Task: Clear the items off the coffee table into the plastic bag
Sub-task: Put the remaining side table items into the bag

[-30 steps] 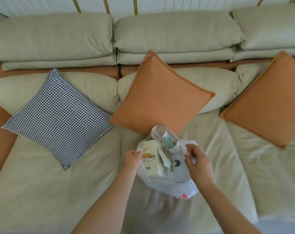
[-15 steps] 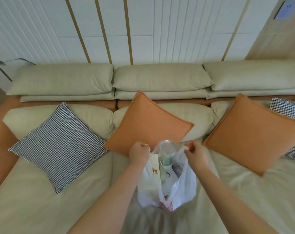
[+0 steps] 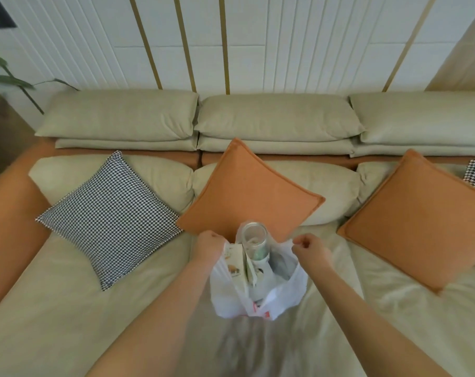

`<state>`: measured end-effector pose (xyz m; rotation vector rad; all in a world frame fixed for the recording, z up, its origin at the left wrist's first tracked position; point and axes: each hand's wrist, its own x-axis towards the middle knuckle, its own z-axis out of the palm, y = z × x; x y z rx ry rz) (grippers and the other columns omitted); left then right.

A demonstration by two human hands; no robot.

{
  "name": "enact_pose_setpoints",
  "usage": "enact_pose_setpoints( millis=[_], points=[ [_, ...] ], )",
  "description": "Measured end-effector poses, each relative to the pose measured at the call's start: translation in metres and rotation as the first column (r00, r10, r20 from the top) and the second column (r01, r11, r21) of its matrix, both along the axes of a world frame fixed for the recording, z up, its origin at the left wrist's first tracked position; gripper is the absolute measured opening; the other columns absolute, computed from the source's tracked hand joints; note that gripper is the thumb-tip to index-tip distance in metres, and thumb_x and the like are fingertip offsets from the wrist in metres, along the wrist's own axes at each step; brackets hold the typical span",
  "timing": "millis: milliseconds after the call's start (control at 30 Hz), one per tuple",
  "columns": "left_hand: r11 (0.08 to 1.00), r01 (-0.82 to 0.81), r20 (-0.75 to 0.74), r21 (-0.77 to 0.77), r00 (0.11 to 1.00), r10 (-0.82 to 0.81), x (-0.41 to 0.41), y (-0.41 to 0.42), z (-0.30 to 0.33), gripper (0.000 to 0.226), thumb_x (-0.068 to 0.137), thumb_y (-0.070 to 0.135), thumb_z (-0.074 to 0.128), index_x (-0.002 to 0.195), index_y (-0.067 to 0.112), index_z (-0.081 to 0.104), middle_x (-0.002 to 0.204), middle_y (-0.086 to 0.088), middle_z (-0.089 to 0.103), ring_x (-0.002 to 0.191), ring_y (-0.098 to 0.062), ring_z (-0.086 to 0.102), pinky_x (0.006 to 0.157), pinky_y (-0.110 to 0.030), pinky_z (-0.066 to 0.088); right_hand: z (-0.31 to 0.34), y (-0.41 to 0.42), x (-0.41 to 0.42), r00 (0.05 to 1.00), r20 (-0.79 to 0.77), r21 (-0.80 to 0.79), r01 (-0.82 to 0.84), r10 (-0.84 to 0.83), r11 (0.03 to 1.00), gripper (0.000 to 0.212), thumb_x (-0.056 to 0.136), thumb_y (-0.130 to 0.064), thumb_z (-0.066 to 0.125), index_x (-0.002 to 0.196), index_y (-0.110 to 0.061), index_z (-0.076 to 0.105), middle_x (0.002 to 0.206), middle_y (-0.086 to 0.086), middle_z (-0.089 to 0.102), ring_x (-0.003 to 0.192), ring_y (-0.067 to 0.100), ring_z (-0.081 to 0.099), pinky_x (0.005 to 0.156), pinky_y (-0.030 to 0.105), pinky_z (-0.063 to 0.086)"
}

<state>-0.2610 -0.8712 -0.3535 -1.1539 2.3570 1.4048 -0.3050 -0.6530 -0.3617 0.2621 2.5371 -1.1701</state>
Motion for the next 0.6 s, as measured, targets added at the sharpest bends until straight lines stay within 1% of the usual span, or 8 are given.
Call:
enact_pose_setpoints(
  millis=[67,133,233,333,400,467,533,600],
  points=[
    [1.0,0.021,0.012,0.007,1.0,-0.021,-0.001,-0.002,-0.003,0.015,0.089,0.007,0.045,0.082,0.009,0.058,0.081,-0.008,0.057,0.075,-0.023,0.053,0.066,-0.029,0.04,-0.001,-0.004,-0.001,1.0,-0.017,0.0,0.009,-0.009,1.0,0.022,0.087,-0.009,0.053,0.108,-0.012,0.061,0.085,-0.002,0.059,0.078,0.015,0.053,0.071,0.025,0.039],
    [0.998,0.045,0.045,0.034,0.998,-0.047,0.002,0.002,-0.01,0.018,0.091,0.007,0.043,0.096,0.007,0.06,0.092,-0.014,0.058,0.086,-0.029,0.059,0.072,-0.031,0.041,-0.008,-0.006,0.001,1.0,0.005,0.015,-0.018,0.018,1.0,0.027,0.089,-0.007,0.051,0.114,-0.011,0.06,0.093,0.002,0.062,0.081,0.015,0.053,0.074,0.026,0.041],
    [0.991,0.126,0.073,0.041,0.989,-0.129,0.004,0.006,-0.02,0.022,0.092,0.006,0.04,0.086,-0.005,0.058,0.09,-0.031,0.057,0.083,-0.036,0.06,0.071,-0.032,0.039,-0.014,-0.01,0.002,0.994,0.041,0.043,-0.103,0.101,0.994,0.032,0.091,-0.006,0.048,0.122,-0.01,0.056,0.111,0.007,0.064,0.088,0.017,0.054,0.078,0.026,0.04],
    [0.973,0.232,0.103,-0.017,0.968,-0.229,0.004,0.005,-0.017,0.026,0.091,0.003,0.036,0.068,0.011,0.045,0.071,-0.009,0.046,0.063,-0.019,0.047,0.07,-0.03,0.033,-0.017,-0.015,-0.006,0.977,0.052,0.071,-0.21,0.207,0.975,0.035,0.09,-0.007,0.048,0.124,-0.009,0.056,0.104,0.003,0.057,0.09,0.018,0.053,0.08,0.025,0.039],
    [0.941,0.328,0.151,-0.082,0.938,-0.313,0.003,0.002,-0.012,0.02,0.093,0.006,0.038,0.082,0.012,0.054,0.087,-0.011,0.057,0.08,-0.023,0.057,0.071,-0.029,0.036,-0.015,-0.019,-0.009,0.952,0.079,0.127,-0.305,0.296,0.944,0.038,0.089,-0.008,0.05,0.126,-0.011,0.054,0.104,0.003,0.05,0.09,0.019,0.052,0.08,0.025,0.041],
    [0.892,0.422,0.209,-0.161,0.898,-0.387,0.003,0.001,-0.004,0.018,0.095,0.01,0.039,0.095,0.011,0.057,0.104,-0.011,0.06,0.094,-0.025,0.058,0.077,-0.032,0.044,-0.013,-0.021,-0.01,0.928,0.082,0.203,-0.371,0.362,0.906,0.04,0.089,-0.011,0.053,0.129,-0.012,0.05,0.118,0.008,0.049,0.1,0.024,0.056,0.088,0.026,0.042],
    [0.846,0.483,0.245,-0.224,0.869,-0.431,0.004,-0.002,0.001,0.025,0.095,0.014,0.043,0.117,0.008,0.053,0.118,-0.01,0.058,0.103,-0.024,0.057,0.085,-0.034,0.046,-0.01,-0.025,-0.008,0.911,0.073,0.264,-0.41,0.405,0.873,0.043,0.09,-0.015,0.053,0.132,-0.013,0.046,0.134,0.009,0.042,0.112,0.027,0.054,0.096,0.029,0.042],
    [0.799,0.532,0.264,-0.28,0.843,-0.468,0.001,-0.006,0.008,0.039,0.096,0.02,0.046,0.134,0.008,0.042,0.132,-0.01,0.05,0.119,-0.026,0.051,0.094,-0.035,0.044,-0.007,-0.03,-0.007,0.89,0.066,0.34,-0.444,0.45,0.829,0.046,0.09,-0.017,0.052,0.135,-0.016,0.043,0.139,0.008,0.038,0.119,0.027,0.049,0.1,0.033,0.042]
  ],
)
